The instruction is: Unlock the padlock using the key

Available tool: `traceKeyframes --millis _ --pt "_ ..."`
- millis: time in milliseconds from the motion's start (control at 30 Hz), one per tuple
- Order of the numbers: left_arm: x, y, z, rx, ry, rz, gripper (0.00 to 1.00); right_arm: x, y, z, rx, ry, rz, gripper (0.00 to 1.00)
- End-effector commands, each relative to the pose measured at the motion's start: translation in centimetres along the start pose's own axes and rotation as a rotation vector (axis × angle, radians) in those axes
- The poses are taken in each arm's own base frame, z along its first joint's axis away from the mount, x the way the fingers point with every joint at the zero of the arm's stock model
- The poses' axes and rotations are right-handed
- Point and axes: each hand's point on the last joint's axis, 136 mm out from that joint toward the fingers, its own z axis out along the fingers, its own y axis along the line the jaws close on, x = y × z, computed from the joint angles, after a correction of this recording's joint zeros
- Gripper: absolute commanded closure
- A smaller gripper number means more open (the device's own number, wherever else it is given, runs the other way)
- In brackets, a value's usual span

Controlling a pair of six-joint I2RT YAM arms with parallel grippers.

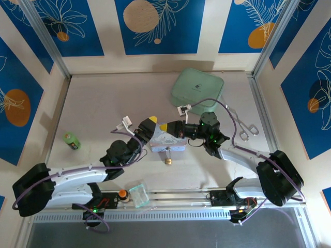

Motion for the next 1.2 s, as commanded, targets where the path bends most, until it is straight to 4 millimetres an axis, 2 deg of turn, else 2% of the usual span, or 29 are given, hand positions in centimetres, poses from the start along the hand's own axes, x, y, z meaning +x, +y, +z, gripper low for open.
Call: traceKeyframes --millis 0,33,133,233,400,467,500,533,600,667,800,900,967,1167 --pt "-1.0 1.0 -0.5 -0.108 -0.012 0.076 0.06 0.3 0.0 -0.4 0.027 0.031 -0.017 1.00" --pt "-1.1 1.6 -0.7 -0.186 0.011 0.117 0.01 0.6 -0.4 -0.5 0.047 0.041 -0.015 1.00" --pt "-1.3 3.6 -2.1 -0.426 0.103 0.290 0.00 1.2 -1.4 -1.0 0.121 0.063 -0.024 1.00" --pt "-0.3 4.8 -2.8 -0.508 0.210 0.387 0.00 1.7 -2.3 -1.9 0.178 0.082 -0.032 1.00" --pt "3.4 7.5 -4.0 -0.580 0.417 0.397 0.00 3.0 -4.6 -3.8 0.321 0.112 -0.039 1.00" --pt "3.8 8.7 -5.0 -0.646 0.436 0.446 0.01 3.5 -5.3 -4.8 0.374 0.115 -0.045 1.00" --pt "3.9 9.3 -5.5 -0.666 0.449 0.468 0.05 3.9 -5.7 -5.3 0.400 0.118 -0.043 1.00" --pt "4.1 9.6 -5.7 -0.671 0.466 0.483 0.10 4.3 -6.2 -5.9 0.430 0.122 -0.035 1.00" --pt "4.9 10.0 -5.8 -0.658 0.519 0.506 0.13 5.0 -6.9 -6.8 0.468 0.138 -0.021 1.00" --pt "6.4 10.4 -5.7 -0.641 0.572 0.489 0.19 5.9 -7.8 -7.6 0.497 0.153 -0.007 1.00" --pt "10.0 11.6 -5.0 -0.586 0.692 0.453 0.25 7.1 -8.9 -8.5 0.525 0.172 -0.002 1.00" --pt "11.3 12.1 -4.6 -0.571 0.719 0.455 0.36 7.5 -9.6 -8.9 0.547 0.171 0.004 1.00" --pt "12.0 12.0 -4.3 -0.542 0.722 0.455 0.36 7.8 -10.0 -9.0 0.548 0.170 0.011 1.00" --pt "13.5 14.4 -4.6 -0.648 0.762 0.557 0.35 8.3 -10.8 -9.1 0.554 0.169 0.024 1.00"
